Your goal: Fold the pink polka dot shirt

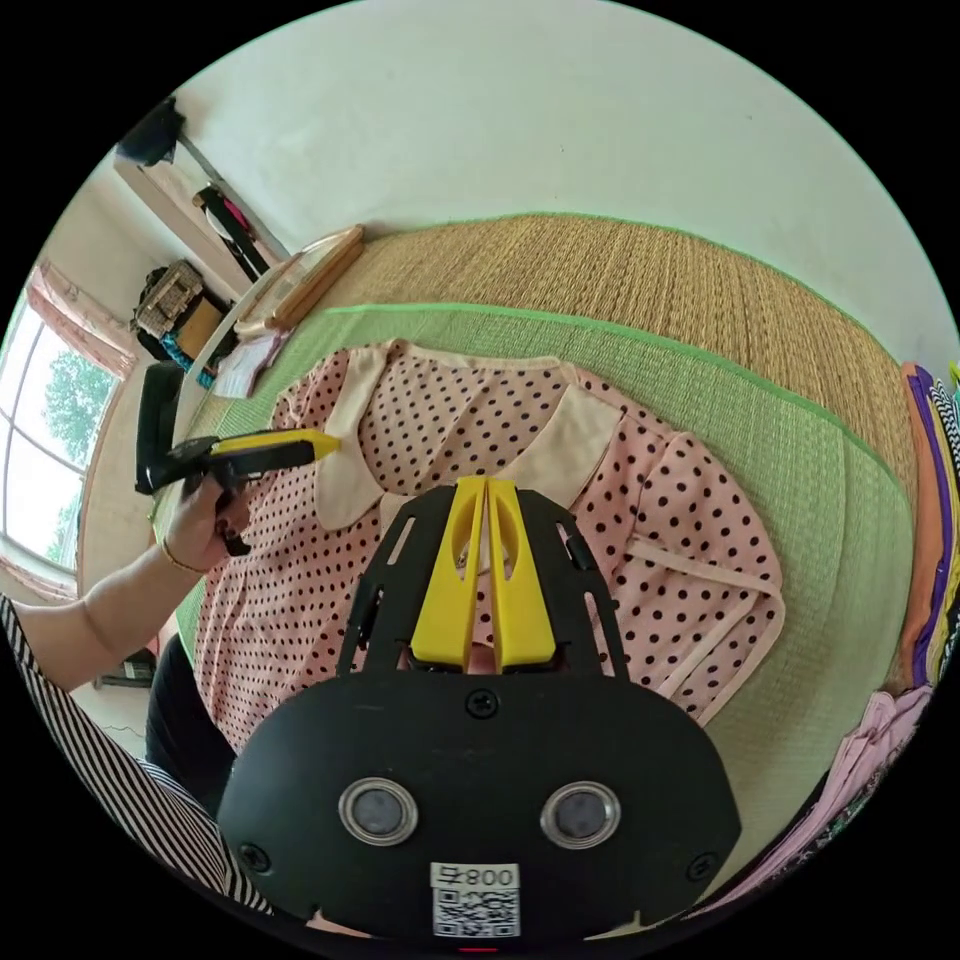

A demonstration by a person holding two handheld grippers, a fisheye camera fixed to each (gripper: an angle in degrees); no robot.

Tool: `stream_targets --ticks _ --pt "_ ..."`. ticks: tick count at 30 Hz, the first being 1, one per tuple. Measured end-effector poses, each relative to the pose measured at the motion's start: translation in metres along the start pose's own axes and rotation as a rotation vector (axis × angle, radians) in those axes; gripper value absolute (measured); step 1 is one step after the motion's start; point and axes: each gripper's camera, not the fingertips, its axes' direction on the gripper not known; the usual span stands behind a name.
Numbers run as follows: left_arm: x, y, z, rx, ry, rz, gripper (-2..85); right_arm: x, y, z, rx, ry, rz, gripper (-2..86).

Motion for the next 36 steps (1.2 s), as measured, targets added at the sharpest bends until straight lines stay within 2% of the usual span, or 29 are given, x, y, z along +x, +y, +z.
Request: stream_targets --ticks 1,8,13,18,27,36 --pt "-0.002 -0.001 0.006 -0.001 0.038 0.000 0.6 -0.001 0.004 0.014 -0.055 0.030 -0.006 0.0" --pt "0.013 0.017 -0.003 0.094 0.138 0.008 1.4 0.016 0.052 -0.034 0.127 -0.081 0.063 1.6" --pt "0.050 0.030 0.034 -0.015 0.298 0.090 3.6 0.047 0.169 -0.073 0.205 0.016 0.266 7.2" --pt "0.117 0.010 0.084 -0.119 0.378 0.215 5.9 0.084 0.251 -0.079 0.250 -0.047 0.443 8.4" --pt "0.256 -0.065 0.174 -0.209 0.266 0.437 7.9 0.105 0.284 -0.062 0.339 -0.145 0.425 9.2" --pt "0.344 -0.114 0.258 -0.288 0.009 0.557 9.2 0.118 0.281 -0.043 0.288 -0.112 0.354 8.8"
